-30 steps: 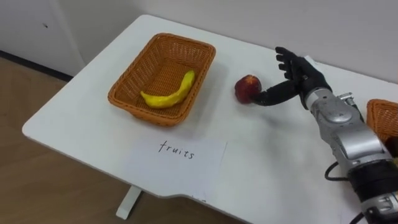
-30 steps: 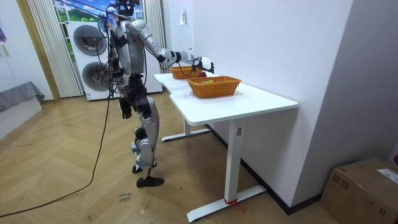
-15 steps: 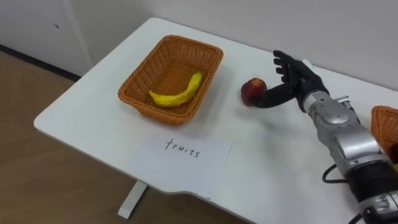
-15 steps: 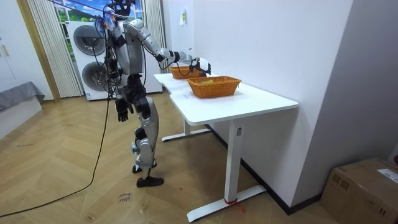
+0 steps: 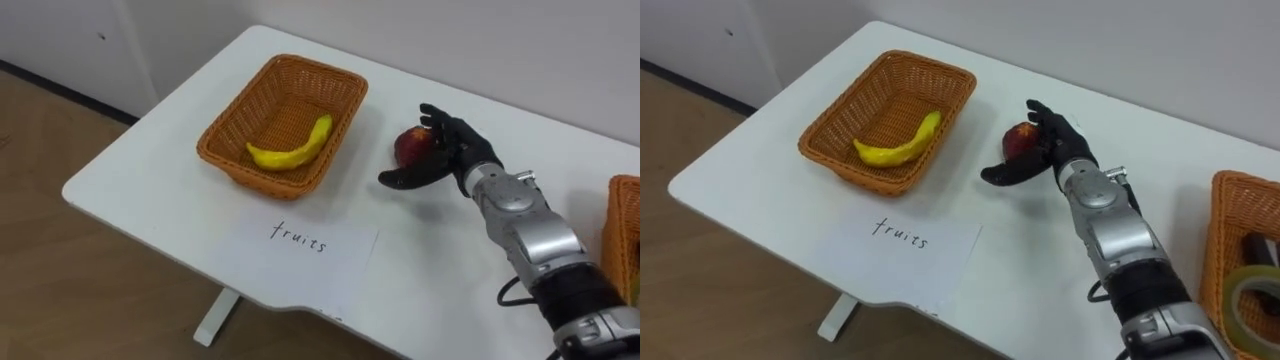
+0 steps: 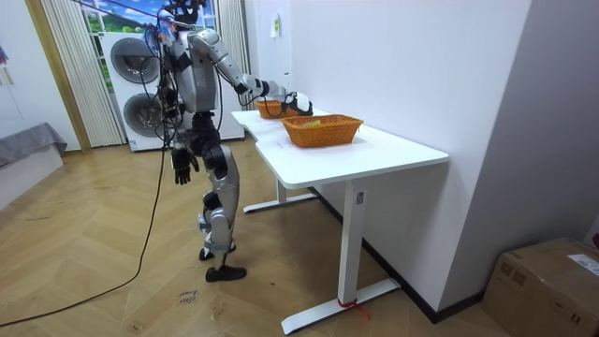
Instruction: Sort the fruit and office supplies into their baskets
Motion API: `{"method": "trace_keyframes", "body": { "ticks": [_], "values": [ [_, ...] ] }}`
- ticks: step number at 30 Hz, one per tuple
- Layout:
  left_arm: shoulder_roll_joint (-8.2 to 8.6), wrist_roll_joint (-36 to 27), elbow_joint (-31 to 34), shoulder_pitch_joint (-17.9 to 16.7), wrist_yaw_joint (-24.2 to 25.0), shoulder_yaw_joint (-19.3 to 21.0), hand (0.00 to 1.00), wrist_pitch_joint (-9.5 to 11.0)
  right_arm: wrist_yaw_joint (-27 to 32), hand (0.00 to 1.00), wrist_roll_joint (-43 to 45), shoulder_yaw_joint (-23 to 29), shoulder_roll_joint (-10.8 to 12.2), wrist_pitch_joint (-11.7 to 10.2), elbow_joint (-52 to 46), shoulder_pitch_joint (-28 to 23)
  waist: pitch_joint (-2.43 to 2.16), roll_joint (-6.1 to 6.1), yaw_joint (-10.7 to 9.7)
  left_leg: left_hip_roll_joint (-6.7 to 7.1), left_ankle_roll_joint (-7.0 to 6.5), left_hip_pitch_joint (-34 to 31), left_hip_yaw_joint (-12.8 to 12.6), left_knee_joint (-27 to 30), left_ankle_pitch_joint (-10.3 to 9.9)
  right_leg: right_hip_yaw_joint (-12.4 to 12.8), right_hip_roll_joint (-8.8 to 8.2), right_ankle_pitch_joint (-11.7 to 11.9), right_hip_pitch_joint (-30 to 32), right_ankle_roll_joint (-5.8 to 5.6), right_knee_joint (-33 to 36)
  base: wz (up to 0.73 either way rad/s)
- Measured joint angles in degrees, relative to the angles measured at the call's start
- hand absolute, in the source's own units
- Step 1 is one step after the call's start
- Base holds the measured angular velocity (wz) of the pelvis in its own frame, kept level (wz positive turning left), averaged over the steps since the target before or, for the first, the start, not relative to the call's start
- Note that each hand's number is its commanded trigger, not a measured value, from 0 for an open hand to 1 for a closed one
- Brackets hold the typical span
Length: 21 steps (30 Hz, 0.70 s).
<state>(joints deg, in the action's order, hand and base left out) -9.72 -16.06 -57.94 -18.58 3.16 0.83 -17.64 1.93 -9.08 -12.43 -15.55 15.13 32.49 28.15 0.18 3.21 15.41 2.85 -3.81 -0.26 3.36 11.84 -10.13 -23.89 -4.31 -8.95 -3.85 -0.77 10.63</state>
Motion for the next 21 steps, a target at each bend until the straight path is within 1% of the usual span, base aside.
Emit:
{"method": "trace_keyframes", "body": {
  "ticks": [4, 11, 13, 17, 21],
  "values": [
    [0.01, -0.19, -0.03, -0.01, -0.02, -0.45, 0.0, -0.05, 0.84, 0.0, -1.36, 0.0, 0.0, 0.05, 1.13, 0.0, 0.08, -0.08, 0.54, 0.06, 0.0, -0.07, 0.16, 0.17, 0.0, -0.23, -0.04, 0.0, -0.13, 0.0, -0.01, 0.02],
    [0.02, -0.18, -0.01, -0.05, 0.02, -0.78, 0.0, -0.69, 1.95, 0.0, -2.95, 0.0, -0.01, 0.05, 1.3, 0.0, 0.34, -0.49, 0.64, 0.21, 0.0, -0.44, 0.68, 0.78, -0.01, -0.91, -0.24, -0.01, -0.27, -0.01, 0.08, 0.05],
    [-0.03, -0.12, 0.08, -0.09, 0.18, -1.15, 0.0, -0.93, 2.38, 0.0, -3.33, 0.03, -0.04, 0.05, 2.12, 0.0, 0.32, -0.52, 0.62, 0.38, -0.01, -0.66, 1.1, 0.94, 0.0, -1.39, -0.6, -0.02, -0.23, -0.02, 0.12, 0.07],
    [-0.07, 0.06, 0.48, -0.18, 0.9, -1.12, 0.0, -1.36, 2.68, 0.0, -3.13, 0.08, -0.24, 0.87, 2.84, 0.01, 0.14, -0.42, 0.64, 0.62, -0.05, -1.21, 1.58, 1.37, 0.01, -1.83, -0.64, -0.04, 0.11, -0.06, 0.17, 0.07],
    [-0.26, 0.59, 0.56, -0.18, 1.05, -1.05, 0.0, -1.78, 2.89, 0.0, -3.24, 0.18, -0.41, 1.04, 2.86, 0.0, 0.04, -0.3, 0.66, 0.68, -0.08, -1.25, 1.76, 1.56, 0.01, -2.32, -0.7, -0.05, 0.08, -0.08, 0.18, 0.02]
  ]
}}
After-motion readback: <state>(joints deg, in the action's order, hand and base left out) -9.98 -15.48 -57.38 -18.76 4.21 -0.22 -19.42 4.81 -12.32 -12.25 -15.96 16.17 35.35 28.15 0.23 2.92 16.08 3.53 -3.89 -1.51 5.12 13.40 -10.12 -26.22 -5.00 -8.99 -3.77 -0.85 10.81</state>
